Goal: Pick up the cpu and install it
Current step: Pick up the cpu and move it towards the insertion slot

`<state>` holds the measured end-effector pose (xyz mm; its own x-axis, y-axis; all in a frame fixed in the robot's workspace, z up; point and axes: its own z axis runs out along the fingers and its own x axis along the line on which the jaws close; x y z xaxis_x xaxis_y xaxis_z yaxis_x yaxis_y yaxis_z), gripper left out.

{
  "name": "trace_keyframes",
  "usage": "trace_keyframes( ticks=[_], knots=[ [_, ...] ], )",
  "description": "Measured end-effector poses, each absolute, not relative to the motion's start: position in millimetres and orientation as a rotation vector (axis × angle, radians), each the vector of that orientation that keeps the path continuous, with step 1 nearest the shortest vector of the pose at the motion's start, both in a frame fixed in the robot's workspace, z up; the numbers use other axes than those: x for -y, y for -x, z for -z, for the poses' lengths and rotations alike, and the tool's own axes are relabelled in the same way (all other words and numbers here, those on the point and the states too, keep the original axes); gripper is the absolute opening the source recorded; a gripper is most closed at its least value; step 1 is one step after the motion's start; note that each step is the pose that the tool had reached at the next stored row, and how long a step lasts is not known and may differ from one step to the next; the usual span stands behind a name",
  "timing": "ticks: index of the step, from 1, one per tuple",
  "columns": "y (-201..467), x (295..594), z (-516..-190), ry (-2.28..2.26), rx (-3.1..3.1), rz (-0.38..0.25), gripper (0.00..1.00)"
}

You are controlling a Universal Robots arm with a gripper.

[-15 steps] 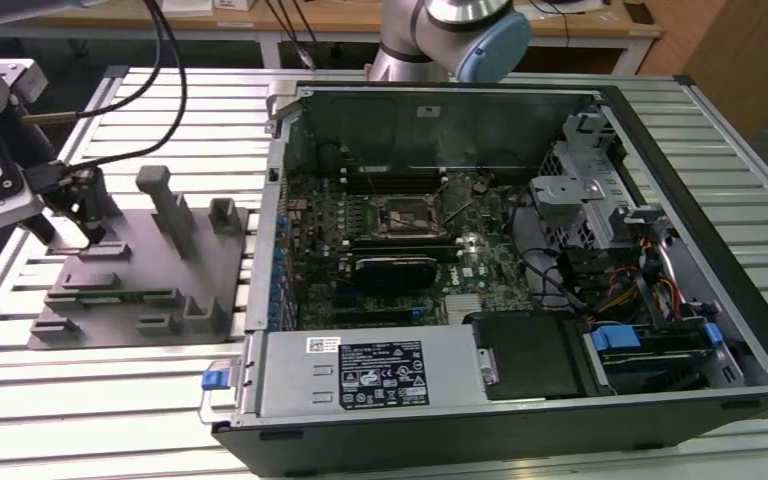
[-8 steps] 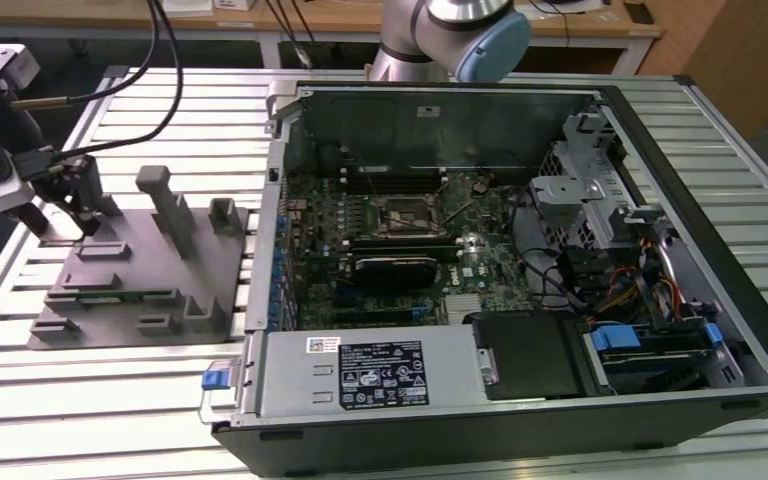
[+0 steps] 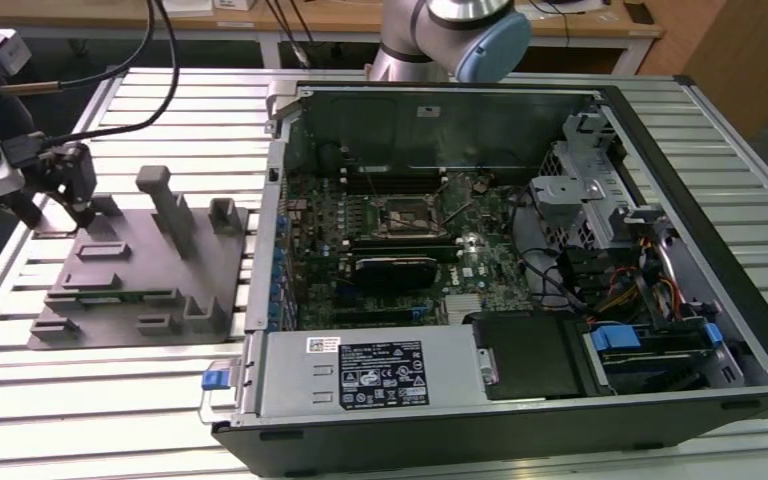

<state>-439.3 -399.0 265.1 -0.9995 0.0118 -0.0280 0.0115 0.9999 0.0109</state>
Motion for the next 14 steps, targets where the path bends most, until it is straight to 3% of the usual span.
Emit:
trace_keyframes(
  ticks=[14],
  knots=[
    [439, 399, -294, -0.018, -3.109, -0.017, 0.54]
  ],
)
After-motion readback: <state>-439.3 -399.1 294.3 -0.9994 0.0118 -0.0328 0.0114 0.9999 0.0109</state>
